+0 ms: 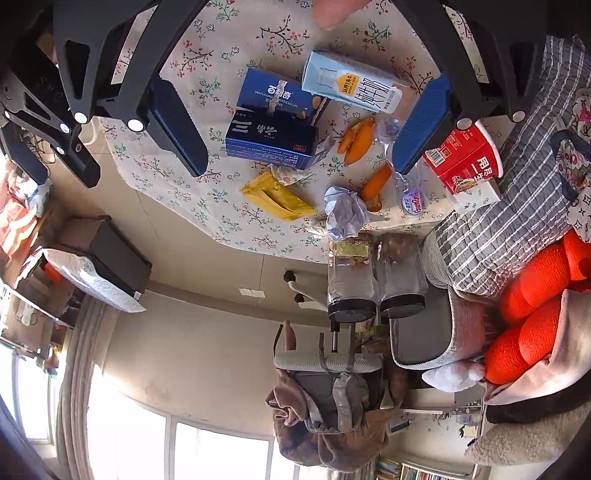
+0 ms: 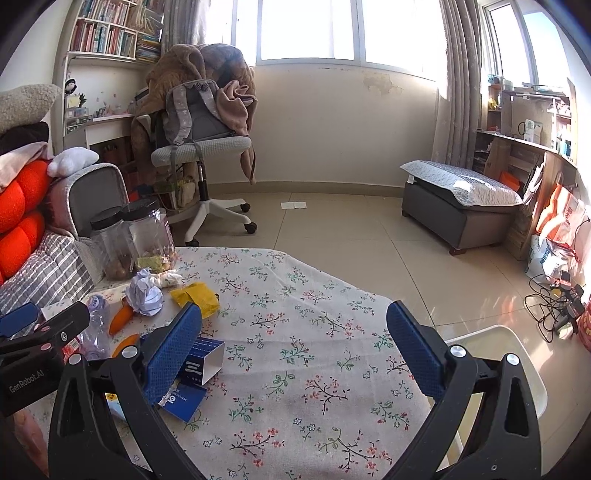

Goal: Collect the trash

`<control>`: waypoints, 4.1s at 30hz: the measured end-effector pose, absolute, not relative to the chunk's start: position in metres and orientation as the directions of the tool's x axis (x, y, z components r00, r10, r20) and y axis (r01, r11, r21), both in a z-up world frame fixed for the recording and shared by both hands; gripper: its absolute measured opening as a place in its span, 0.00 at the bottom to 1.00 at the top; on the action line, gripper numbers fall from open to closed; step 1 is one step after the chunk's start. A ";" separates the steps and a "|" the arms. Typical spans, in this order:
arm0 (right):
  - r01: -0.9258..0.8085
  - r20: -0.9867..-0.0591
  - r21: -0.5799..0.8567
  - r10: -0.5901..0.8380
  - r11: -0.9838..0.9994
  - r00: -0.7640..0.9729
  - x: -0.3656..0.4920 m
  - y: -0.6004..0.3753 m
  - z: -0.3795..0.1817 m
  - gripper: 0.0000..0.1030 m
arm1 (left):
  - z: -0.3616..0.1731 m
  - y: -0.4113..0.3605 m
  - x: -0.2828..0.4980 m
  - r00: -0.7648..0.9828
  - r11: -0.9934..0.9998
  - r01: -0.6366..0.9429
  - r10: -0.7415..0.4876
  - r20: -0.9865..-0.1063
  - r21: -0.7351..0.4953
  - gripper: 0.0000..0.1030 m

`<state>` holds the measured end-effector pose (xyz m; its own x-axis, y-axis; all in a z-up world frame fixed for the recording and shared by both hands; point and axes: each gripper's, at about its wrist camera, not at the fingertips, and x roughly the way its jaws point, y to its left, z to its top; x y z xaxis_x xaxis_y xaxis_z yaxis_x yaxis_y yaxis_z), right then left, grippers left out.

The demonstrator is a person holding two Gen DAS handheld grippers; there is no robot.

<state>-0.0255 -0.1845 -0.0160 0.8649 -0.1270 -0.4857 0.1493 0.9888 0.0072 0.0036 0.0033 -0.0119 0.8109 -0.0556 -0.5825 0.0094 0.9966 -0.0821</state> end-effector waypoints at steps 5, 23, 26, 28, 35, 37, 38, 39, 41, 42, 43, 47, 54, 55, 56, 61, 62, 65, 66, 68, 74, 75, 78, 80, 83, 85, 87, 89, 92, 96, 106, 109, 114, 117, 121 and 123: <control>0.152 -0.494 0.016 -0.124 0.988 0.860 -0.024 -0.186 -0.017 0.93 | -0.014 0.004 0.004 0.807 0.997 0.009 -0.054 -0.588 -0.079 0.94; 0.152 -0.495 0.018 -0.123 0.988 0.860 -0.024 -0.185 -0.020 0.93 | -0.014 0.004 0.006 0.805 0.997 0.008 -0.052 -0.591 -0.078 0.94; 0.151 -0.494 0.018 -0.122 0.988 0.861 -0.024 -0.185 -0.020 0.93 | -0.014 0.002 0.006 0.803 0.997 0.006 -0.053 -0.593 -0.081 0.94; 0.150 -0.494 0.018 -0.122 0.988 0.861 -0.023 -0.185 -0.020 0.93 | -0.014 0.002 0.006 0.802 0.997 0.005 -0.052 -0.595 -0.081 0.94; 0.151 -0.495 0.018 -0.123 0.988 0.860 -0.024 -0.185 -0.020 0.93 | -0.015 0.003 0.006 0.801 0.997 0.006 -0.053 -0.596 -0.080 0.94; 0.151 -0.497 0.019 -0.122 0.988 0.859 -0.023 -0.185 -0.021 0.93 | -0.015 0.004 0.006 0.801 0.997 0.005 -0.053 -0.596 -0.081 0.94; 0.151 -0.498 0.018 -0.123 0.988 0.859 -0.023 -0.184 -0.021 0.93 | -0.015 0.002 0.006 0.801 0.997 0.005 -0.051 -0.596 -0.080 0.94; 0.152 -0.498 0.019 -0.122 0.988 0.859 -0.023 -0.185 -0.021 0.93 | -0.015 0.002 0.006 0.801 0.997 0.004 -0.051 -0.596 -0.080 0.94; 0.151 -0.498 0.020 -0.121 0.988 0.859 -0.023 -0.184 -0.021 0.93 | -0.015 0.002 0.006 0.800 0.997 0.005 -0.052 -0.597 -0.080 0.94; 0.152 -0.497 0.019 -0.123 0.988 0.859 -0.023 -0.184 -0.021 0.93 | -0.015 0.002 0.006 0.800 0.997 0.006 -0.052 -0.597 -0.079 0.94; 0.152 -0.498 0.019 -0.123 0.988 0.859 -0.023 -0.184 -0.021 0.93 | -0.015 0.002 0.005 0.800 0.997 0.006 -0.052 -0.598 -0.079 0.94; 0.152 -0.499 0.020 -0.122 0.988 0.858 -0.024 -0.184 -0.022 0.93 | -0.016 0.003 0.005 0.799 0.997 0.004 -0.051 -0.599 -0.080 0.94; 0.151 -0.500 0.020 -0.121 0.988 0.858 -0.024 -0.184 -0.023 0.93 | -0.019 0.005 0.004 0.795 0.997 0.000 -0.050 -0.604 -0.082 0.94; 0.152 -0.500 0.020 -0.122 0.988 0.857 -0.024 -0.184 -0.022 0.93 | -0.019 0.005 0.004 0.794 0.997 0.000 -0.050 -0.606 -0.083 0.94; 0.152 -0.502 0.020 -0.121 0.988 0.856 -0.024 -0.184 -0.023 0.93 | -0.020 0.006 0.003 0.792 0.996 -0.001 -0.051 -0.608 -0.084 0.94; 0.147 -0.553 0.020 -0.112 0.989 0.825 -0.018 -0.184 -0.034 0.93 | -0.023 0.009 0.011 0.773 0.996 -0.034 -0.025 -0.633 -0.082 0.94; 0.143 -0.578 0.019 -0.106 0.989 0.809 -0.015 -0.184 -0.038 0.93 | -0.024 0.012 0.014 0.767 0.995 -0.050 -0.017 -0.641 -0.087 0.94; 0.135 -0.658 0.015 -0.092 0.991 0.747 -0.005 -0.183 -0.050 0.93 | -0.030 0.027 0.019 0.742 0.986 -0.100 -0.018 -0.670 -0.136 0.94; 0.130 -0.682 0.011 -0.088 0.991 0.726 -0.002 -0.182 -0.054 0.93 | -0.031 0.034 0.021 0.733 0.980 -0.118 -0.022 -0.680 -0.159 0.94; 0.122 -0.712 0.005 -0.082 0.993 0.698 0.001 -0.181 -0.059 0.93 | -0.034 0.049 0.024 0.721 0.967 -0.158 -0.026 -0.693 -0.200 0.94; 0.126 -0.722 -0.019 -0.101 0.992 0.684 -0.005 -0.189 -0.052 0.93 | -0.058 0.090 0.036 0.639 0.954 -0.230 -0.003 -0.769 -0.194 0.94; 0.130 -0.728 -0.012 -0.098 0.991 0.678 -0.004 -0.192 -0.052 0.93 | -0.068 0.091 0.041 0.587 0.961 -0.223 0.001 -0.809 -0.161 0.94; 0.137 -0.748 0.017 -0.079 0.990 0.660 -0.003 -0.198 -0.052 0.93 | -0.106 0.102 0.047 0.413 0.957 -0.237 -0.059 -0.909 -0.170 0.94; 0.140 -0.754 0.039 -0.062 0.989 0.654 -0.002 -0.201 -0.053 0.93 | -0.128 0.114 0.045 0.329 0.912 -0.310 -0.162 -0.930 -0.268 0.94; 0.132 -0.760 0.046 -0.051 0.990 0.648 -0.001 -0.198 -0.054 0.93 | -0.140 0.125 0.041 0.314 0.833 -0.412 -0.251 -0.916 -0.369 0.94; 0.118 -0.764 0.037 -0.048 0.992 0.644 -0.001 -0.194 -0.056 0.93 | -0.138 0.120 0.039 0.328 0.812 -0.448 -0.242 -0.913 -0.375 0.94; 0.107 -0.767 0.026 -0.048 0.994 0.639 0.001 -0.190 -0.057 0.93 | -0.139 0.113 0.041 0.340 0.775 -0.486 -0.257 -0.905 -0.403 0.94; 0.103 -0.768 0.013 -0.056 0.995 0.638 0.001 -0.189 -0.059 0.93 | -0.144 0.104 0.045 0.335 0.750 -0.522 -0.256 -0.907 -0.405 0.94; 0.108 -0.770 -0.001 -0.070 0.994 0.635 0.002 -0.192 -0.061 0.93 | -0.155 0.098 0.057 0.301 0.728 -0.587 -0.211 -0.930 -0.356 0.94; 0.125 -0.781 0.009 -0.071 0.992 0.621 0.006 -0.198 -0.065 0.93 | -0.162 0.096 0.060 0.301 0.722 -0.602 -0.188 -0.935 -0.340 0.74; 0.115 -0.807 -0.003 -0.070 0.993 0.586 0.019 -0.197 -0.077 0.93 | -0.117 0.084 0.019 0.388 0.819 -0.342 -0.323 -0.863 -0.460 0.59; 0.098 -0.830 0.041 -0.021 0.994 0.558 0.031 -0.197 -0.079 0.93 | -0.063 0.079 0.013 0.549 0.853 -0.179 -0.326 -0.769 -0.490 0.59; -0.004 -0.830 0.084 0.072 0.996 0.553 0.076 -0.173 -0.066 0.93 | 0.027 0.078 0.037 0.723 0.910 0.000 -0.286 -0.629 -0.414 0.59; -0.080 -0.845 0.060 0.093 0.995 0.526 0.120 -0.146 -0.062 0.93 | 0.051 0.079 0.066 0.755 0.936 0.062 -0.271 -0.598 -0.345 0.59; -0.187 -0.876 -0.013 0.079 0.982 0.476 0.173 -0.104 -0.074 0.93 | 0.036 0.094 0.073 0.808 0.967 -0.002 -0.149 -0.570 -0.256 0.59; -0.234 -0.892 -0.036 0.074 0.971 0.447 0.196 -0.085 -0.085 0.93 | 0.022 0.106 0.086 0.761 0.951 -0.006 -0.196 -0.619 -0.309 0.59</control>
<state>0.1961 -0.0851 -0.0853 0.4468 0.0744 -0.8915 -0.2344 0.9715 -0.0364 0.0859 0.1059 0.0223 0.7609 -0.1959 -0.6186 -0.0064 0.9510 -0.3091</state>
